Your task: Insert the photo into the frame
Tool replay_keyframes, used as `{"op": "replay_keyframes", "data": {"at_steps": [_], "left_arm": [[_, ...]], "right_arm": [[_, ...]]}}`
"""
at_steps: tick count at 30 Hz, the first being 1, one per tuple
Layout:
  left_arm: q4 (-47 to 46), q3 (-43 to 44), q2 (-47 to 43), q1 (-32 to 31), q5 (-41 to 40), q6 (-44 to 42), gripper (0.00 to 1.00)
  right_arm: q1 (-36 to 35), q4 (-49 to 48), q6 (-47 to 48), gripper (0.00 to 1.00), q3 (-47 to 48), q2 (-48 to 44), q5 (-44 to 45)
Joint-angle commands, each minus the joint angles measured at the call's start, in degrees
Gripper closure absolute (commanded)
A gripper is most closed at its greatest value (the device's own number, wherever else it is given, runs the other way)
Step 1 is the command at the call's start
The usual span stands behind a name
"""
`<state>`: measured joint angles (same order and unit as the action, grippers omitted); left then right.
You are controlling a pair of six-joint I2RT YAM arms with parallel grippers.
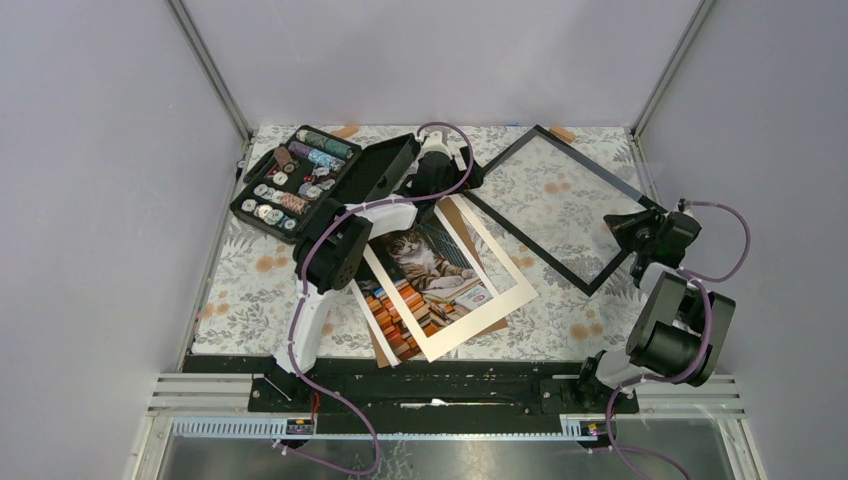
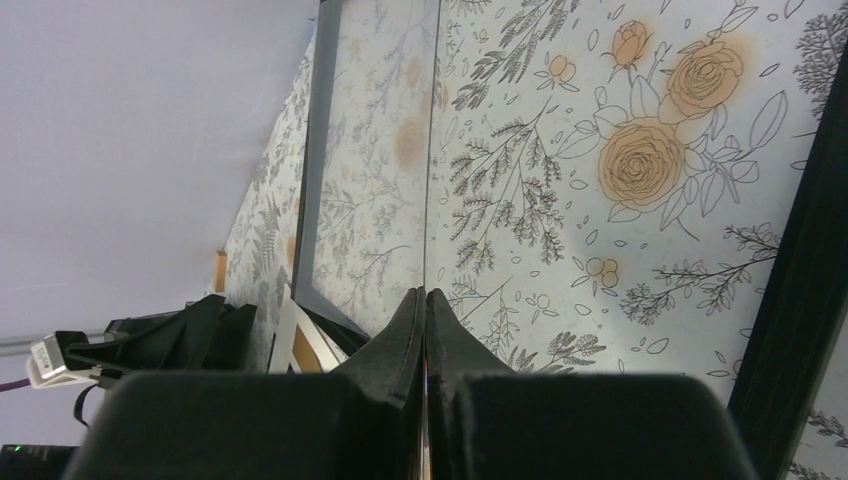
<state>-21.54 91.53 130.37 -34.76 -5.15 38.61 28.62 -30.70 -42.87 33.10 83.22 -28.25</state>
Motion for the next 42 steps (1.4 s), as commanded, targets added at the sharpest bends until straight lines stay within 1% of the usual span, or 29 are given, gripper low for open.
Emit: {"op": "replay_keyframes", "data": {"at_steps": [1, 7, 13, 16, 21, 30, 42], "left_arm": [[-1.9, 2.7, 0.7, 0.3, 0.5, 0.5, 0.01], [-2.2, 2.7, 0.8, 0.1, 0.6, 0.6, 0.01], [-2.3, 2.4, 0.5, 0.1, 0.4, 0.5, 0.01], [-2.2, 2.6, 0.7, 0.0, 0.4, 0.6, 0.01], [-2.2, 2.5, 0.7, 0.0, 0.5, 0.6, 0.01], [-2.2, 2.5, 0.7, 0.1, 0.5, 0.5, 0.01], [-2.2, 2.4, 0.5, 0.1, 0.4, 0.4, 0.01]], "right_arm": [[-0.7, -7.4, -1.5, 1.00, -1.0, -1.5, -1.7], [-1.0, -10.1, -1.4, 1.00, -3.4, -4.1, -1.1], [-1.6, -9.1, -0.6, 1.00, -5.1, -7.2, 2.0], [-1.7, -8.8, -0.4, 1.00, -4.3, -5.8, 1.4], [-1.7, -11.1, -1.5, 1.00, -4.3, -2.9, 0.3], [-1.8, -7.3, -1.4, 1.00, -3.6, -4.5, 1.2], [-1.8, -5.0, 0.4, 1.00, -3.9, -7.2, 2.2]]}}
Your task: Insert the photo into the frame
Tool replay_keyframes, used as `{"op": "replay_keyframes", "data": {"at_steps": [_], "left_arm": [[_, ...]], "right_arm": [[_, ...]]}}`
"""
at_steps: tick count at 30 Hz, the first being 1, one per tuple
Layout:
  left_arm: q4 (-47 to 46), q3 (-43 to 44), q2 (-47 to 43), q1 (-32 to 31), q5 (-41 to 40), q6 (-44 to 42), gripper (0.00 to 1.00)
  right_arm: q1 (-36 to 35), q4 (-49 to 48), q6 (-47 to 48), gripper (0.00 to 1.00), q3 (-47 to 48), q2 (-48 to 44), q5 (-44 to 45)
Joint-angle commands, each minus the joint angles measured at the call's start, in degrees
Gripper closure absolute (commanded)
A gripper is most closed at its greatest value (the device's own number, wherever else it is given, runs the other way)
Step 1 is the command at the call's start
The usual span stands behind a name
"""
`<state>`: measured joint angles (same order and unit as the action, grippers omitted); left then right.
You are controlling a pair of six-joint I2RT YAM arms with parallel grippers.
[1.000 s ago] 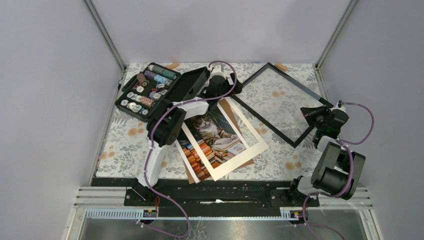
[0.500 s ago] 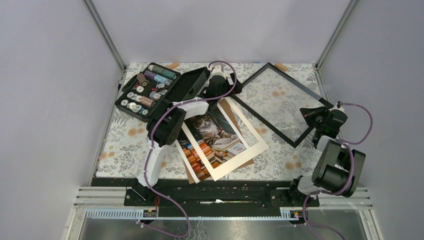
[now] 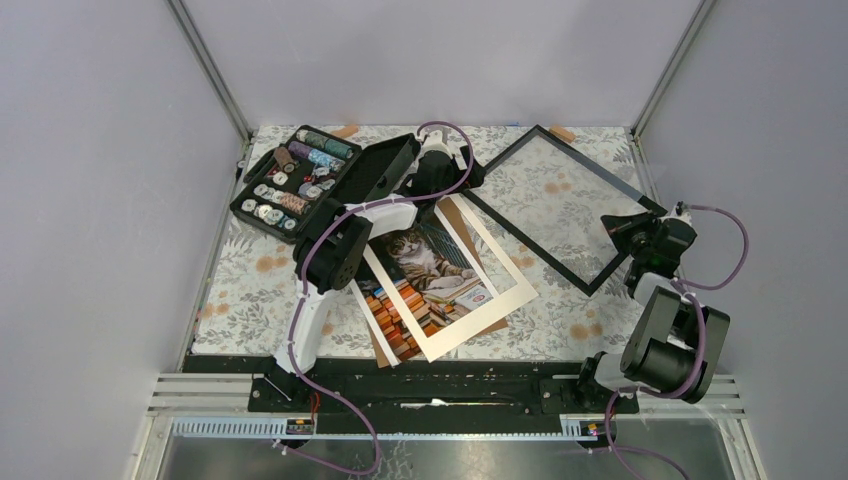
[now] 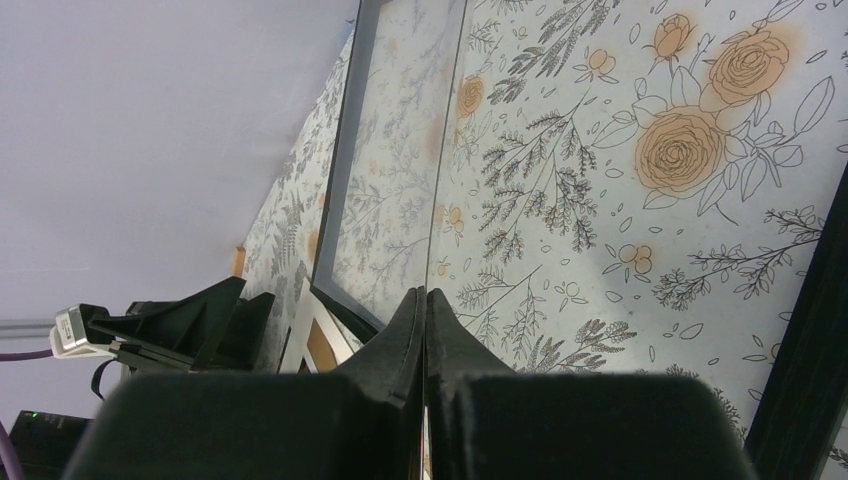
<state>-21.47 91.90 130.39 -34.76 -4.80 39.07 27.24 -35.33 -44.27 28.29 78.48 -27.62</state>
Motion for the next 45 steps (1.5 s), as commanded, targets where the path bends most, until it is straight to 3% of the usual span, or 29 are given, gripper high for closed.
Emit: {"op": "replay_keyframes", "data": {"at_steps": [1, 29, 35, 45], "left_arm": [[-2.3, 2.0, 0.5, 0.1, 0.1, 0.0, 0.01], [-2.4, 2.1, 0.6, 0.0, 0.2, 0.0, 0.01], [-2.3, 2.1, 0.6, 0.1, 0.3, 0.0, 0.01], [-2.4, 1.9, 0.5, 0.1, 0.3, 0.0, 0.01]], "right_arm": [[-0.4, -0.3, 1.9, 1.00, 1.0, -2.4, 1.8], [-1.6, -4.1, 1.0, 1.00, -0.6, -0.3, 3.5], [-2.6, 2.2, 0.7, 1.00, 1.5, -2.0, 4.7], [-3.1, 1.2, 0.7, 1.00, 2.0, 0.7, 4.5]]}}
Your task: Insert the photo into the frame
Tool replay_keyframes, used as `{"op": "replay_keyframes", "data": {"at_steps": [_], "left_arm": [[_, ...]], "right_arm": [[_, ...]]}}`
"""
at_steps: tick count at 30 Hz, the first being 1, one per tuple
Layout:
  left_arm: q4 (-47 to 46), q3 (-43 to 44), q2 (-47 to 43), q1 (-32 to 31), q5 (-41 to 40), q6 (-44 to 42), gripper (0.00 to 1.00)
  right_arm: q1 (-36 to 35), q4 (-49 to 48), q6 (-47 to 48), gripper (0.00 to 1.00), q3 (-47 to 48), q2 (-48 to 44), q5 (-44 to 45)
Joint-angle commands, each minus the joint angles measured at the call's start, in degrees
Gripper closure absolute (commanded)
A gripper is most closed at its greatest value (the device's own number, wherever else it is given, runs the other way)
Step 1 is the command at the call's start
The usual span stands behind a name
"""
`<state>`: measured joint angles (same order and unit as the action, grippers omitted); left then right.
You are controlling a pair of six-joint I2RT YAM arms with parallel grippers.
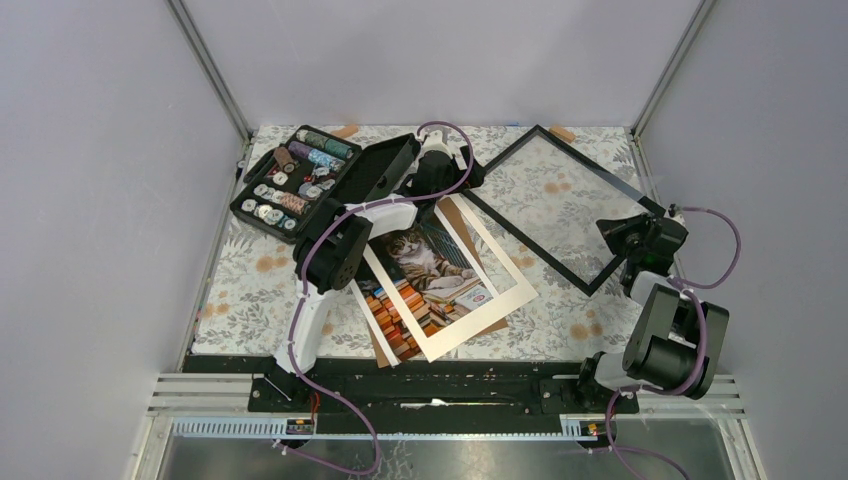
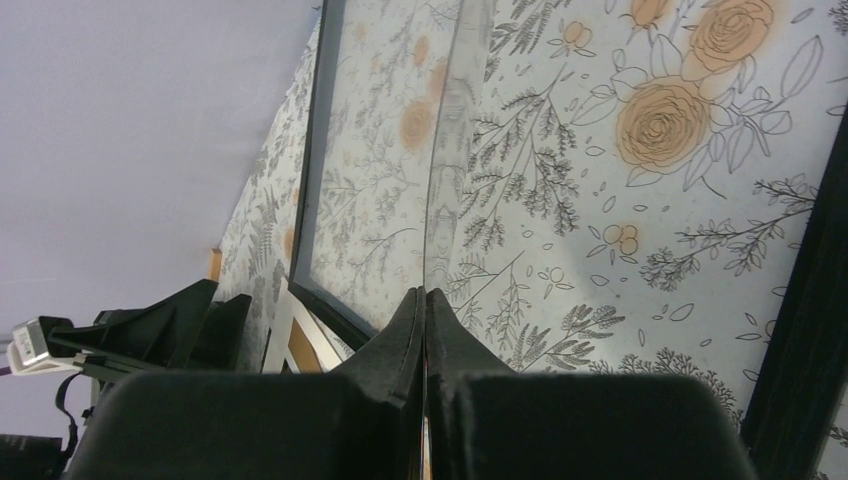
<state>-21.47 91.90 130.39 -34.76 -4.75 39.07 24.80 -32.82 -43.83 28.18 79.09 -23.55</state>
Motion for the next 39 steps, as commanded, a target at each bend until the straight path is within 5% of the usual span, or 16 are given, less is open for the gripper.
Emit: {"op": "replay_keyframes", "data": {"at_steps": [1, 39], "left_arm": [[-2.4, 1.9, 0.4, 0.1, 0.3, 0.0, 0.01], [-2.3, 1.9, 0.3, 0.1, 0.5, -0.2, 0.01]], "right_arm": [[-0.6, -1.2, 0.4, 1.00, 2.2, -0.1, 0.4], [-0.5, 8.2, 7.6, 0.99, 8.7, 4.7, -0.7]]}}
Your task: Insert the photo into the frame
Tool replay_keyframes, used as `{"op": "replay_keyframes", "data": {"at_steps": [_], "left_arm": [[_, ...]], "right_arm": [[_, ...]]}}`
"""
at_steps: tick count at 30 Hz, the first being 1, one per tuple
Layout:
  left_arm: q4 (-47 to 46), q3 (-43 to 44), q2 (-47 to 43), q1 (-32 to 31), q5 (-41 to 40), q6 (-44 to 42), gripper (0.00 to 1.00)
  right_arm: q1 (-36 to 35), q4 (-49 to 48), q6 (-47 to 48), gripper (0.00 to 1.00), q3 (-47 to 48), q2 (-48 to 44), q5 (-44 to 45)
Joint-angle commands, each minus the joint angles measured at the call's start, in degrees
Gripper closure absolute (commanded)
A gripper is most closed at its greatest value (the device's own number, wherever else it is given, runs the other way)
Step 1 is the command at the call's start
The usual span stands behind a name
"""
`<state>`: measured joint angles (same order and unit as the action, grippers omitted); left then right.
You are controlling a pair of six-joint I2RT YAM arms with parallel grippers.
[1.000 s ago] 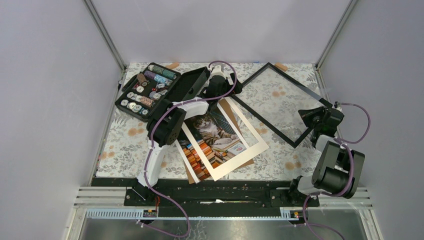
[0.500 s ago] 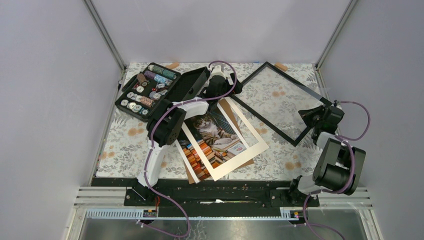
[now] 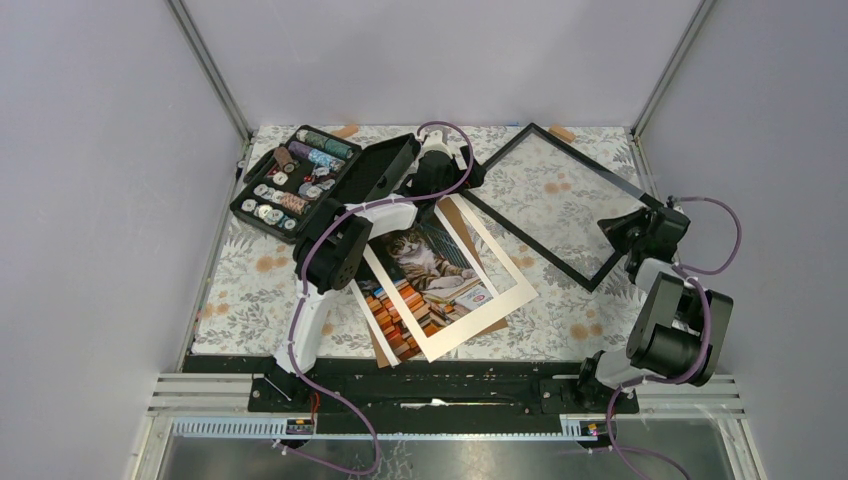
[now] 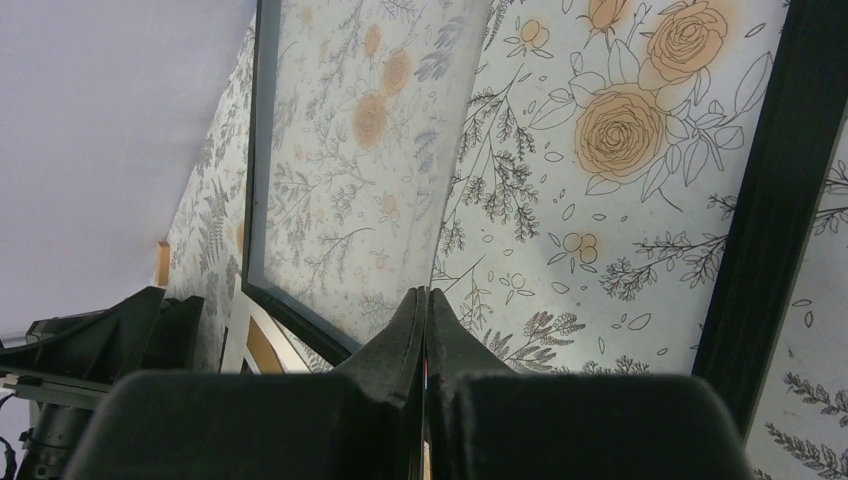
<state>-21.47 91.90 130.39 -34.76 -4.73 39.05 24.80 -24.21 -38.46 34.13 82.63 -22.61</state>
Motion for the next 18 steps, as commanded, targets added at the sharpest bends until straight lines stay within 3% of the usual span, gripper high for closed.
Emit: {"op": "replay_keyframes", "data": {"at_steps": [1, 8, 14, 18], "left_arm": [[-2.3, 1.9, 0.2, 0.1, 0.5, -0.2, 0.01], [-2.3, 1.9, 0.3, 0.1, 0.5, -0.2, 0.01], [-2.3, 1.9, 0.3, 0.1, 0.7, -0.2, 0.01], [-2.3, 1.9, 0.3, 0.1, 0.7, -0.3, 0.01]], "right_arm": [[-0.5, -0.3, 2.5, 0.98, 2.8, 1.4, -1.5], [-0.5, 0.6, 3.1, 0.86, 3.5, 2.1, -1.0], [-0.5, 3.0, 4.6, 0.68, 4.7, 2.1, 0.5], [-0.5, 6.4, 5.9, 0.63, 6.0, 2.0, 2.3]]}}
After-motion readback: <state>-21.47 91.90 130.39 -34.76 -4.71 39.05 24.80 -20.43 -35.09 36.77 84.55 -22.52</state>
